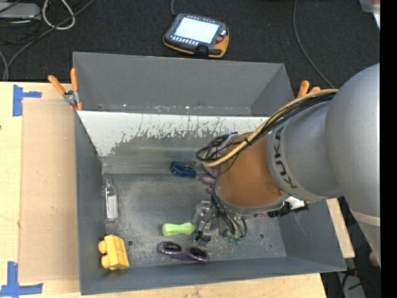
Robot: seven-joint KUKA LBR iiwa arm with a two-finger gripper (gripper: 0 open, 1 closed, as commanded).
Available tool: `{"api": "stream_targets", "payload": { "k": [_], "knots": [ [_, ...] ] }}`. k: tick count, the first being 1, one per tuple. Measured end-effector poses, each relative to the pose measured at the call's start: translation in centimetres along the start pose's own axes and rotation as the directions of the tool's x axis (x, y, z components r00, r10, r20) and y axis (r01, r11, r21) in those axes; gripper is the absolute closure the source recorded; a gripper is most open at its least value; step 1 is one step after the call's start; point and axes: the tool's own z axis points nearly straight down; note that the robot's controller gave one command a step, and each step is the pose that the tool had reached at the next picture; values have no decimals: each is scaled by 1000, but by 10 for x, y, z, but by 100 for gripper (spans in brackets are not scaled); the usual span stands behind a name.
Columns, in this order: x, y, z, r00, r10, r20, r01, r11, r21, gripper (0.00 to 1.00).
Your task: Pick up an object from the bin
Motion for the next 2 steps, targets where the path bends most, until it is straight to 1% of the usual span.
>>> {"api": "stream_targets", "payload": {
  "k": [1, 2],
  "knots": [
    [29, -50, 4, 981, -192, -5, 192, 981, 1, 100],
    [12, 5, 3, 999, -53, 1, 53, 999, -3, 100]
  ]
}}
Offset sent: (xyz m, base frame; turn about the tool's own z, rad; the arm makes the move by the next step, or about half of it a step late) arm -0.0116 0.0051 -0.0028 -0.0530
